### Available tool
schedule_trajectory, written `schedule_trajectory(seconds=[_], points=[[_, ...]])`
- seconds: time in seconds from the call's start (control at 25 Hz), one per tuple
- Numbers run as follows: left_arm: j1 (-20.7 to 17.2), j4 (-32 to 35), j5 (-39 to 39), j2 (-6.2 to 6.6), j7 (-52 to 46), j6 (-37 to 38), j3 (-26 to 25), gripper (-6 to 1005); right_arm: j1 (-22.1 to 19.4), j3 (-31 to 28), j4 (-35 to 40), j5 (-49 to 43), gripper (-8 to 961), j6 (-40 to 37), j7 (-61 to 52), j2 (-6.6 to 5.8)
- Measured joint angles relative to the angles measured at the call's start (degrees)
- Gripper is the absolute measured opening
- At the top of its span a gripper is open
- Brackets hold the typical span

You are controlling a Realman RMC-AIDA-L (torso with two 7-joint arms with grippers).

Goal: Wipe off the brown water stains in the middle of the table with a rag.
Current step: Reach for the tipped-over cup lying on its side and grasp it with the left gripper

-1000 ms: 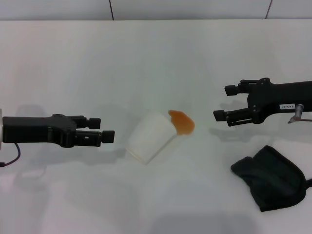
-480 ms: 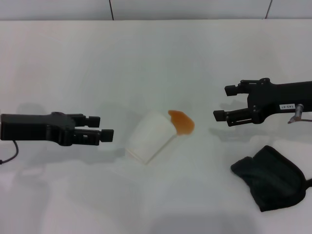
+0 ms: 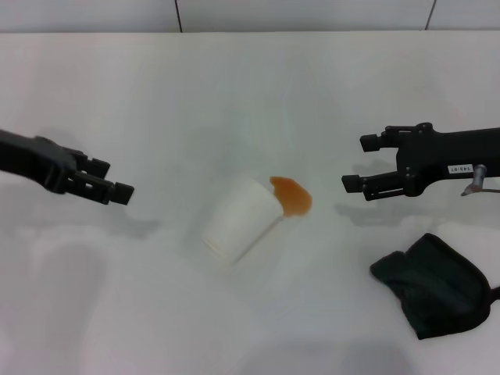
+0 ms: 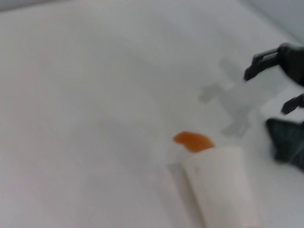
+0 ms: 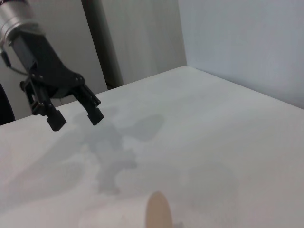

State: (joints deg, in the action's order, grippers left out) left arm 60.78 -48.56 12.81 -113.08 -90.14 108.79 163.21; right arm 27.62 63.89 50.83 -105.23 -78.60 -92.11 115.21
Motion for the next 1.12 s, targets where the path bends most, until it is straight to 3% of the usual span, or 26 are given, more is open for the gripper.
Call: schedule_trajectory(seconds=[0.08, 0.24, 0.44, 0.52, 1.12], points=[[2.6, -1.1, 3.0, -0.12, 0.0, -0.4, 0.0, 883, 0.0, 0.0, 0.0, 0.0, 875, 0.0, 0.0, 0.04], [8.4, -2.5, 8.2, -1.57, 0.2, -2.8, 0.0, 882, 0.1, 0.0, -0.1, 0.0, 875, 0.0, 0.0, 0.04], [13.2, -2.3, 11.3, -4.94, 0.5, -8.7, 0.1, 881, 0.4, 0.0, -0.3, 0.0, 875, 0.0, 0.0, 0.01], [14.0, -1.0, 11.4, -5.66, 0.4, -10.9, 0.1, 880, 0.7, 0.0, -0.4, 0.0, 875, 0.1, 0.0, -0.04], [12.2, 5.7, 5.7, -6.01, -5.9, -12.8, -0.1, 876, 0.8, 0.0, -0.5, -0.2, 874, 0.1, 0.1, -0.16]])
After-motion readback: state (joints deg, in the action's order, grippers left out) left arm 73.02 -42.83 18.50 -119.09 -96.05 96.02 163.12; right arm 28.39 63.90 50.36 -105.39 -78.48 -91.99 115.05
